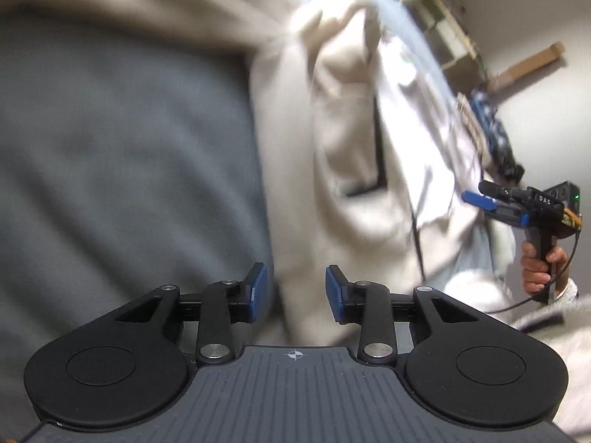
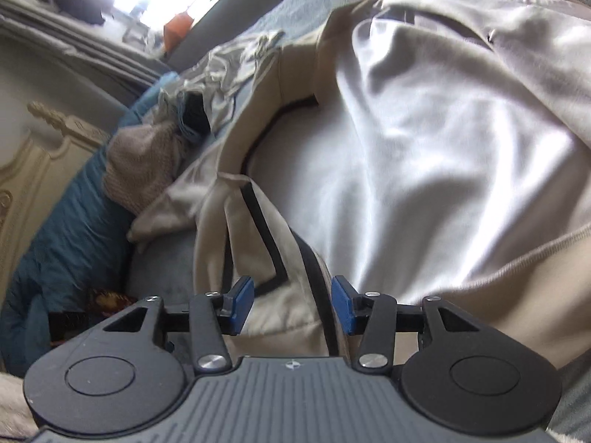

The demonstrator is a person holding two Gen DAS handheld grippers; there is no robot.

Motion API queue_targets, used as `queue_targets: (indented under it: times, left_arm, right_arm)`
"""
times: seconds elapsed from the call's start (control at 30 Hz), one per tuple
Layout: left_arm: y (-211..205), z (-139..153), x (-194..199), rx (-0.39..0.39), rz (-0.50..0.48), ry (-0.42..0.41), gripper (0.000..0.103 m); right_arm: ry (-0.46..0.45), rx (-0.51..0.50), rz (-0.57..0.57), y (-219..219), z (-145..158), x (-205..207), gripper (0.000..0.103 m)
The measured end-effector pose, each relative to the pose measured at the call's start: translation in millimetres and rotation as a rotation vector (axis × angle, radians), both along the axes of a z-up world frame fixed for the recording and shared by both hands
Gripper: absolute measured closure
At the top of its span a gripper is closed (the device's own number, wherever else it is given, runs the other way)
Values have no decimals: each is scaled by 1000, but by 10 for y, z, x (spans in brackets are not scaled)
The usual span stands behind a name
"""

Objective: Fold clothes

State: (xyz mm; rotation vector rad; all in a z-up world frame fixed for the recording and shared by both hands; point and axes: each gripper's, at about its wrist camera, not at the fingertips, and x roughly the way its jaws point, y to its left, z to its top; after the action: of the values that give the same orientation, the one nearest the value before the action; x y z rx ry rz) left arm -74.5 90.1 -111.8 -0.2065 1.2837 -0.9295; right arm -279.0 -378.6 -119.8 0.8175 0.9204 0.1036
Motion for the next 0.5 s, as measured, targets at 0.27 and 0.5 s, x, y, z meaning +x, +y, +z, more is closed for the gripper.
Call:
queue_targets:
  times: [0.27,0.5]
  left_arm:
    - [-1022,44,584,-116,95,-163,69]
    - [-1545,-122,1069,-118,157,-181,69]
  right_arm:
    - [-63,216,-155,-406,-124,731,45]
    - [-91,150,-221,-610,-402,1496,45]
